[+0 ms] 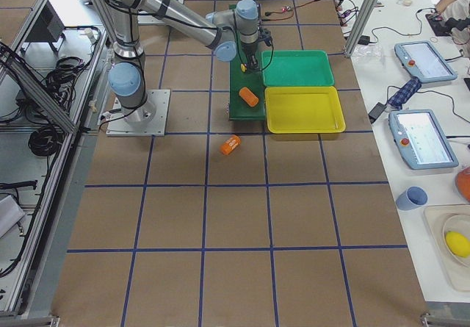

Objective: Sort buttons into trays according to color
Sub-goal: 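Carry the yellow button with right gripper to yellow tray while left lifts green button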

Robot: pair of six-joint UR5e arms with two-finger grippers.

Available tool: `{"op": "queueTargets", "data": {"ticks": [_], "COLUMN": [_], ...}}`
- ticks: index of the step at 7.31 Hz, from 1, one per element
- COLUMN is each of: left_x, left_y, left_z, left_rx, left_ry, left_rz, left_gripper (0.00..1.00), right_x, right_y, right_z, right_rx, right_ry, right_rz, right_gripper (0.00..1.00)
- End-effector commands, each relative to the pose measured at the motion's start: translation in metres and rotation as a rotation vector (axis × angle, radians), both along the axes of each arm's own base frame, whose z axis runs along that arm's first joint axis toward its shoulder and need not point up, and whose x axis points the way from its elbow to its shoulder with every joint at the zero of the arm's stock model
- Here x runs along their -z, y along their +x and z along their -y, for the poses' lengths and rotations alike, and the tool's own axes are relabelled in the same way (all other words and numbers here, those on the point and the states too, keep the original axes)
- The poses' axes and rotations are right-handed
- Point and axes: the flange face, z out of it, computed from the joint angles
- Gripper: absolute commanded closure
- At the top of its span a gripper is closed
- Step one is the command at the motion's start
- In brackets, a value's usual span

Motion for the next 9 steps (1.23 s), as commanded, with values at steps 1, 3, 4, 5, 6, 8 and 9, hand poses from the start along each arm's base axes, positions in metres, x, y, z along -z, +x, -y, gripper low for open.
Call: {"op": "queueTargets", "data": {"ticks": [1, 3, 4, 5, 6, 8, 9], "left_x": [-0.002, -0.020, -0.039, -0.066, -0.092, -0.100, -0.093], "left_y": [0.003, -0.013, -0.025, -0.040, -0.087, -0.160, -0.184], "left_z": [0.000, -0.002, -0.007, -0.018, -0.028, -0.066, -0.086], "left_rx": [0.003, 0.014, 0.010, 0.010, 0.050, 0.056, 0.052], "left_ry": [-0.007, 0.007, 0.000, -0.008, -0.002, 0.011, 0.024], "left_rz": [0.000, -0.020, -0.087, -0.134, -0.123, -0.134, -0.136], "left_gripper": [1.00, 1.00, 1.00, 1.00, 1.00, 1.00, 1.00], "right_x": [-0.037, -0.070, -0.082, -0.083, -0.082, -0.077, -0.076], "right_y": [-0.010, -0.051, -0.078, -0.104, -0.132, -0.174, -0.175], "right_z": [0.032, 0.085, 0.100, 0.117, 0.137, 0.158, 0.158], "right_rx": [0.011, -0.075, -0.071, -0.082, -0.150, -0.232, -0.233], "right_ry": [-0.002, 0.041, 0.021, 0.010, 0.011, 0.041, 0.045], "right_rz": [-0.033, -0.048, -0.059, -0.066, -0.076, -0.083, -0.083], "right_gripper": [0.67, 0.67, 0.65, 0.65, 0.60, 0.44, 0.28]}}
